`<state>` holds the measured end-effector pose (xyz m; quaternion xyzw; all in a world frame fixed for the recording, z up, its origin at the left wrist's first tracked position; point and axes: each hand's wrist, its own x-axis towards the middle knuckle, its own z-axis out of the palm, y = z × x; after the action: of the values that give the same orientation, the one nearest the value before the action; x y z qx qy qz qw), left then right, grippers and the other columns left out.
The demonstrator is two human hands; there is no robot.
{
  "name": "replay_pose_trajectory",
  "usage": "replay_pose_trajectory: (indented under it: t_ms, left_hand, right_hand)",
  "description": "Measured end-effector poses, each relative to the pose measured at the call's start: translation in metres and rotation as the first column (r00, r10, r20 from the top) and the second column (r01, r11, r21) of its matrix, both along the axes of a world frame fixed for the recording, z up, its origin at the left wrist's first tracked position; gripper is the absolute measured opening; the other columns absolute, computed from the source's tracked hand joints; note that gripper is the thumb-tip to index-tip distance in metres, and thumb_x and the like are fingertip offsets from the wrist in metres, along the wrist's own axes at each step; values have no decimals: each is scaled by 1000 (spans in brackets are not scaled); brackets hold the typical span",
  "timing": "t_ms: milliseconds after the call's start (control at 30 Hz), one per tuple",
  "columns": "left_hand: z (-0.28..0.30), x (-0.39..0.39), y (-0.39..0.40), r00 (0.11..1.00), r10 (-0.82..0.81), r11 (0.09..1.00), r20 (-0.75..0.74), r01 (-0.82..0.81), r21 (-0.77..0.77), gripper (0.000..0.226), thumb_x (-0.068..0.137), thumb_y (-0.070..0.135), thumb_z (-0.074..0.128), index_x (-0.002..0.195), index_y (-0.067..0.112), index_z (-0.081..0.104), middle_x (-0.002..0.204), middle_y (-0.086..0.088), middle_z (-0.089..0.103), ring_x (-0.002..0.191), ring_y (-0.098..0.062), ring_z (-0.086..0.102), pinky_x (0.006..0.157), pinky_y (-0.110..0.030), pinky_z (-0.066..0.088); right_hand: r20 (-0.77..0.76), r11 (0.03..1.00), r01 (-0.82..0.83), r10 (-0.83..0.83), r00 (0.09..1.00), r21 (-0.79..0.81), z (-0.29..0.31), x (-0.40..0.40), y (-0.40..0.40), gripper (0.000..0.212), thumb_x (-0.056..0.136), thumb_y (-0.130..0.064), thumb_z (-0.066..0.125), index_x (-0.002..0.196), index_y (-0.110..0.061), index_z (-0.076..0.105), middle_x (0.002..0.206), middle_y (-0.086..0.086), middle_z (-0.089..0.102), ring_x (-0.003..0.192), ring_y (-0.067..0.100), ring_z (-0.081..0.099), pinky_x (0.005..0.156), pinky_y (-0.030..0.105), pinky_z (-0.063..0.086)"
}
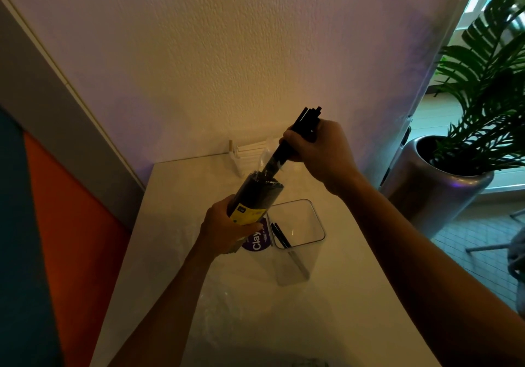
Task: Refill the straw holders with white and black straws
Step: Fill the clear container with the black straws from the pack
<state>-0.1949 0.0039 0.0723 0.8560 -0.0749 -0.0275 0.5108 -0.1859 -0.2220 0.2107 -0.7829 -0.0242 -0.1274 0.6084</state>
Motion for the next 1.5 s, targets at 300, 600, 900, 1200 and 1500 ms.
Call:
replay_pose_trajectory:
  t_ms: [300,600,900,1200,1500]
  left_hand:
    - [-8,-7,8,999,37,999,-16,-36,7,60,55,30,91,109,28,64,95,9,73,84,-7,69,75,-35,61]
    - [-16,-9,16,997,79,995,-13,-78,59,52,61,21,90,105,33,64,94,9,72,85,-10,69,76,-37,60]
    - [-31,-11,22,988,153,981,-13,-150,126,57,63,25,89,114,17,64,100,0,71,86,-15,68,76,-37,59]
    - [-32,-11,21,971,230,973,-63,-228,40,56,67,20,87,116,17,62,100,-1,69,89,-19,66,76,-32,55]
    - [-27,-12,16,977,209,977,-51,-211,-32,61,65,18,88,120,15,61,107,-5,70,94,-21,67,82,-40,57]
  right_hand:
    - [112,977,94,-74,991,-192,31,8,7,23,92,-23,67,105,-4,68,97,6,73,85,12,73,77,35,62]
    - [233,947,167,-103,967,-276,61,0,4,16,93,-21,65,91,-6,69,84,2,73,73,9,72,71,33,61]
    - [330,851,263,-113,937,-454,96,-2,-1,16,95,-23,64,99,-8,67,90,0,67,77,8,68,63,10,50]
    - [18,804,69,-72,997,-590,20,-4,4,22,95,-21,63,111,-7,63,91,0,59,62,-2,53,46,0,37]
    - [-318,839,-155,-22,948,-521,-70,-20,18,25,91,-21,69,109,-4,65,102,9,67,82,18,67,66,22,56]
